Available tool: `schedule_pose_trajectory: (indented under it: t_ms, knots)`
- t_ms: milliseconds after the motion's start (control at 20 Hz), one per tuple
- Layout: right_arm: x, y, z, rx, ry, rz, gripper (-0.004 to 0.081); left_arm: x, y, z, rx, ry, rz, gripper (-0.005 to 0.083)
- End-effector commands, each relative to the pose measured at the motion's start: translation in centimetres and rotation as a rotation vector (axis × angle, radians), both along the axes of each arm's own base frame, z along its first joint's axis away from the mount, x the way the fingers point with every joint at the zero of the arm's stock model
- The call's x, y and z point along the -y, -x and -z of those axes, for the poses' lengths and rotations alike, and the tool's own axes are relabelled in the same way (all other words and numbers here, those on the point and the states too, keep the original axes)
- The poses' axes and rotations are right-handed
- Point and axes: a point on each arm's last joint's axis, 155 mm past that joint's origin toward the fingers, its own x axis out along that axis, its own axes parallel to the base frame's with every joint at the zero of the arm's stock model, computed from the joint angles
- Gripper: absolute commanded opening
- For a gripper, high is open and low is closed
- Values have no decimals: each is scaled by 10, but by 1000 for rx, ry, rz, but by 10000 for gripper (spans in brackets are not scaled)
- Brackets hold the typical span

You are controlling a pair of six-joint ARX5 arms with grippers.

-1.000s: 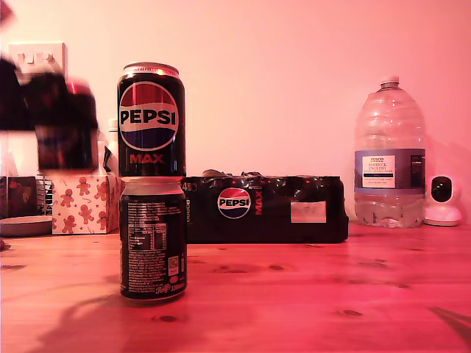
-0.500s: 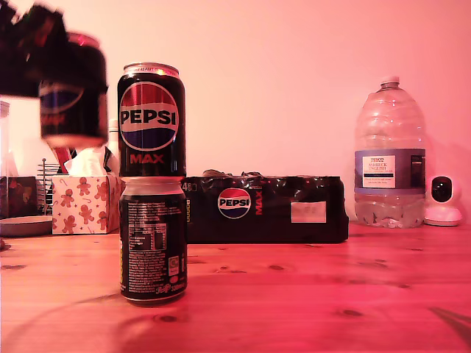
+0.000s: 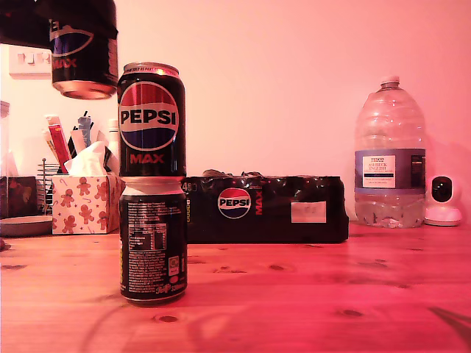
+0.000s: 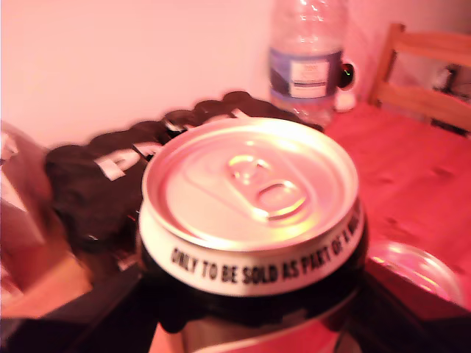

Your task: Stack up the Pepsi cans on top of each other

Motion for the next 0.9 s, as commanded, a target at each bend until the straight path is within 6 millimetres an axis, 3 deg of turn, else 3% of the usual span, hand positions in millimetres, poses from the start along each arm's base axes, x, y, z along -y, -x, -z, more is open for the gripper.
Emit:
schedule_pose_trajectory:
  t_ms: [0,250,850]
  knots:
    - [0,-1,6,-8,-1,4,-13,7,4,-51,129,33,26,245]
    - [0,-1,5,-7,-2,4,-13,22,12,-66,156,41,65,245]
    - [0,-1,4,-2,-5,1,-13,59,28,-66,174,43,162,245]
